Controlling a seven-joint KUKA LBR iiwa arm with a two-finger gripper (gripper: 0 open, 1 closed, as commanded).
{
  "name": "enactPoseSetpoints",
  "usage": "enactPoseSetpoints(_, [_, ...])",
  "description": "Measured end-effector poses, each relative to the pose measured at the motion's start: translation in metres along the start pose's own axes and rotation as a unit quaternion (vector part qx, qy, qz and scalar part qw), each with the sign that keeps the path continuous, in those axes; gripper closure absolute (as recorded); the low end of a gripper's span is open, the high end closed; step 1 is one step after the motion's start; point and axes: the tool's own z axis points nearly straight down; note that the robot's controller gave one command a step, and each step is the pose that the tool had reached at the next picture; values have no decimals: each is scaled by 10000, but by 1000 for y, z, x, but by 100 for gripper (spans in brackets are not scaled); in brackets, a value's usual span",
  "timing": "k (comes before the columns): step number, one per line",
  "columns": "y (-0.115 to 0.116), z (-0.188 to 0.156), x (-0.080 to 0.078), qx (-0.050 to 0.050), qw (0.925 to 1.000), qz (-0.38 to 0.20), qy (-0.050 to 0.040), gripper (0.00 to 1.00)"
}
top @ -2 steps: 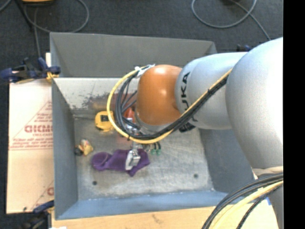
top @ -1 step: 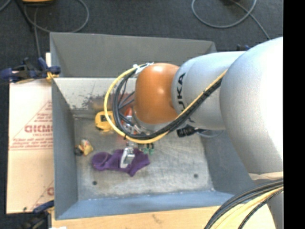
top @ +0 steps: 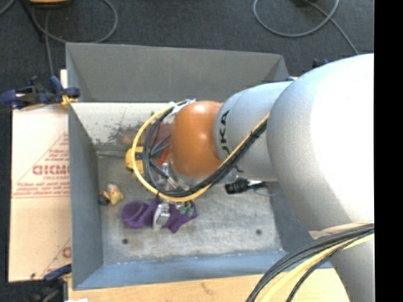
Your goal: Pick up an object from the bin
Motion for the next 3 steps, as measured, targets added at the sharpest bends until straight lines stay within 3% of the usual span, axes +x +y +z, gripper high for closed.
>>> enactPoseSetpoints(1, [-1, -7, 0, 10, 10000, 7, 22, 100])
enactPoseSetpoints(3, [-1, -11, 1, 15, 10000, 9, 37, 100])
